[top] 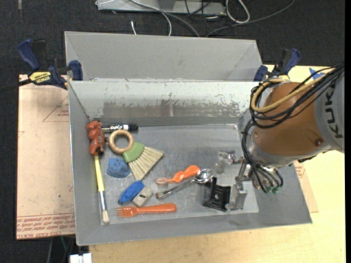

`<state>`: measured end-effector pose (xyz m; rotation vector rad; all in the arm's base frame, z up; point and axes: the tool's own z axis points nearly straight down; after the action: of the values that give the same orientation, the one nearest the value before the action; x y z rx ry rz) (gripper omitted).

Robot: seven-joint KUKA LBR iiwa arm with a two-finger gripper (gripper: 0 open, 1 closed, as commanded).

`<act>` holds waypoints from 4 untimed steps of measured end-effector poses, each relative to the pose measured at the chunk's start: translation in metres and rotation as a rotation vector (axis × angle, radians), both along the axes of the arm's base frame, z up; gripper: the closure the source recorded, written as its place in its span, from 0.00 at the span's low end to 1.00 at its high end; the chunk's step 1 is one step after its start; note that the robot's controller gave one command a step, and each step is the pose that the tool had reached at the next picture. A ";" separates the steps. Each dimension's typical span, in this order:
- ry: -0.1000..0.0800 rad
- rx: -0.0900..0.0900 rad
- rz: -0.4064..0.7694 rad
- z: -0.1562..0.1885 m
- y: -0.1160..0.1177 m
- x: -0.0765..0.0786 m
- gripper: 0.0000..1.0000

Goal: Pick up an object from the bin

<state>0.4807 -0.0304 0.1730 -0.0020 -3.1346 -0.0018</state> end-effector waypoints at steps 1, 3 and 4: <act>-0.007 -0.001 0.002 0.003 0.000 0.002 0.00; -0.006 0.000 0.122 -0.060 0.079 0.048 0.00; -0.011 0.003 0.133 -0.060 0.107 0.066 0.00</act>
Offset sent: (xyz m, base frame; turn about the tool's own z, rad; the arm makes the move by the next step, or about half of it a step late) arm 0.0510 0.0863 -0.1030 -0.1836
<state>0.5472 0.0762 0.1127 0.2078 -3.1385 -0.0065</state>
